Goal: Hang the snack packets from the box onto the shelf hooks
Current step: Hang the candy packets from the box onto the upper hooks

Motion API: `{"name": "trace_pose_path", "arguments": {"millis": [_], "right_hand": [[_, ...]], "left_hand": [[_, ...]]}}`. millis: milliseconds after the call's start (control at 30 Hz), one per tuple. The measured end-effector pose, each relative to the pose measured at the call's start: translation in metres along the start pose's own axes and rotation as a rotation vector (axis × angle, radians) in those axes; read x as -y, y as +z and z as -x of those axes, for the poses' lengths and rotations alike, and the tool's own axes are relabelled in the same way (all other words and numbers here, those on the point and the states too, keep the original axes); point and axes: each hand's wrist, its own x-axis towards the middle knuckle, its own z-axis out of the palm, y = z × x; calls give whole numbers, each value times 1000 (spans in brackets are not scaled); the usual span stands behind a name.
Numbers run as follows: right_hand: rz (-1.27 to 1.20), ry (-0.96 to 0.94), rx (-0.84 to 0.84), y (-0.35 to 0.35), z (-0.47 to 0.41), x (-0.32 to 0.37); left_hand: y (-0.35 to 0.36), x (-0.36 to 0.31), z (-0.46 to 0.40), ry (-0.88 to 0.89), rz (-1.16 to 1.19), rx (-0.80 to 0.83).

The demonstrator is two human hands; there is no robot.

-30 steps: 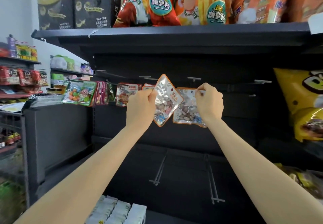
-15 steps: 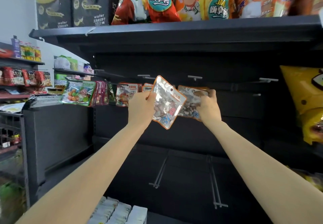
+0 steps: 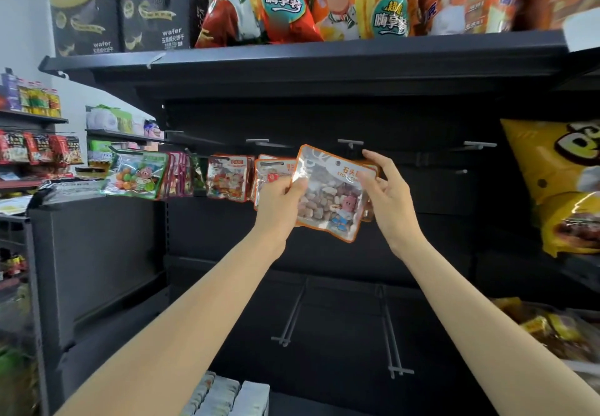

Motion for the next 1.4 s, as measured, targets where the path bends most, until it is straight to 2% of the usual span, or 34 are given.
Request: {"name": "trace_pose_path", "arguments": {"millis": [67, 133, 233, 333, 567, 1400], "right_hand": [[49, -28, -4, -2, 0, -1], [97, -17, -63, -4, -4, 0], [214, 24, -117, -8, -9, 0], [246, 76, -131, -8, -13, -1], [327, 15, -106, -2, -8, -2], [380, -66, -175, 0, -14, -10]], "left_hand": [[11, 2, 1, 35, 45, 28], [16, 3, 0, 156, 11, 27], [20, 2, -3, 288, -278, 65], [25, 2, -6, 263, -413, 93], [26, 13, -8, 257, -444, 42], [39, 32, -20, 318, -383, -69]]}}
